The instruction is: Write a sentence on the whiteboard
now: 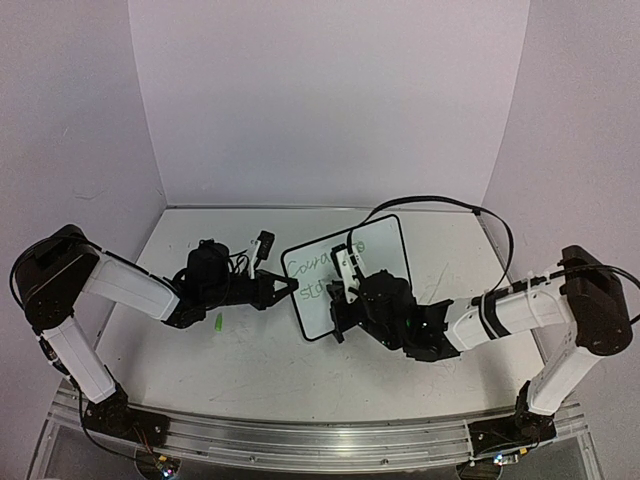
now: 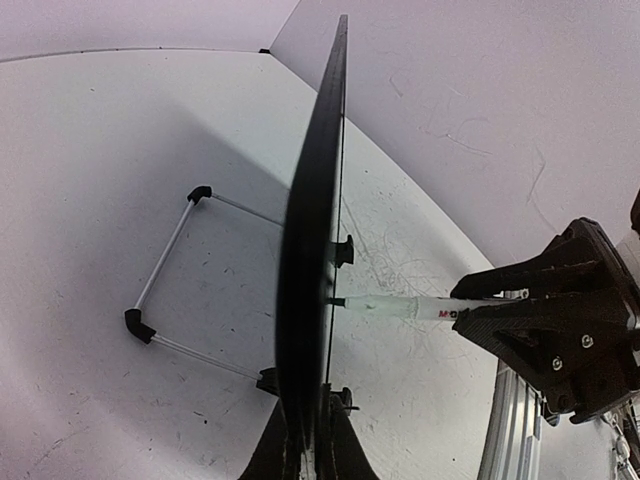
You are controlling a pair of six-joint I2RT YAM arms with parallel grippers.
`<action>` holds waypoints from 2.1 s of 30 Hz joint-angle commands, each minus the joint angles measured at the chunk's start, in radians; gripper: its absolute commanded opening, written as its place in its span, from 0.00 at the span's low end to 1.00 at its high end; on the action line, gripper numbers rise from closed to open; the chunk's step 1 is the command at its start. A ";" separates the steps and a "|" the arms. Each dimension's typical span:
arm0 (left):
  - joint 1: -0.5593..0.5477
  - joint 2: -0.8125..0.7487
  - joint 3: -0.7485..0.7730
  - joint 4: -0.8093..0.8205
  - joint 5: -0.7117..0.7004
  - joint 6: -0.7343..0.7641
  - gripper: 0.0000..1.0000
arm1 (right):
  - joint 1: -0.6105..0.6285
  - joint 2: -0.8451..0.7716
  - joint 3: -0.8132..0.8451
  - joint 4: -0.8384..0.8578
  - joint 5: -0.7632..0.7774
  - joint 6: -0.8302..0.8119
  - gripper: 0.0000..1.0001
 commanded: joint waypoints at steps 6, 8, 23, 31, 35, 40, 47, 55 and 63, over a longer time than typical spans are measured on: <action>0.001 -0.013 0.001 -0.053 -0.030 0.057 0.00 | -0.012 0.003 -0.015 -0.017 0.017 0.021 0.00; 0.001 -0.013 0.000 -0.054 -0.029 0.057 0.00 | -0.012 0.000 -0.025 -0.026 0.008 0.032 0.00; 0.001 -0.022 -0.008 -0.053 -0.031 0.052 0.00 | -0.012 -0.024 -0.064 -0.066 -0.005 0.072 0.00; 0.001 -0.024 -0.007 -0.054 -0.032 0.052 0.00 | -0.013 -0.079 -0.085 -0.063 0.013 0.064 0.00; 0.001 -0.023 -0.006 -0.054 -0.034 0.052 0.00 | -0.017 -0.123 -0.102 -0.019 -0.020 0.051 0.00; 0.001 -0.017 -0.004 -0.054 -0.030 0.051 0.00 | -0.027 -0.098 -0.064 0.007 -0.035 0.031 0.00; 0.001 -0.027 -0.008 -0.053 -0.035 0.052 0.00 | -0.035 -0.059 -0.027 0.024 -0.060 0.013 0.00; 0.001 -0.020 -0.005 -0.053 -0.029 0.053 0.00 | -0.035 -0.033 -0.006 0.028 -0.066 0.003 0.00; 0.001 -0.021 -0.005 -0.054 -0.033 0.055 0.00 | -0.036 -0.021 -0.010 -0.018 -0.024 0.014 0.00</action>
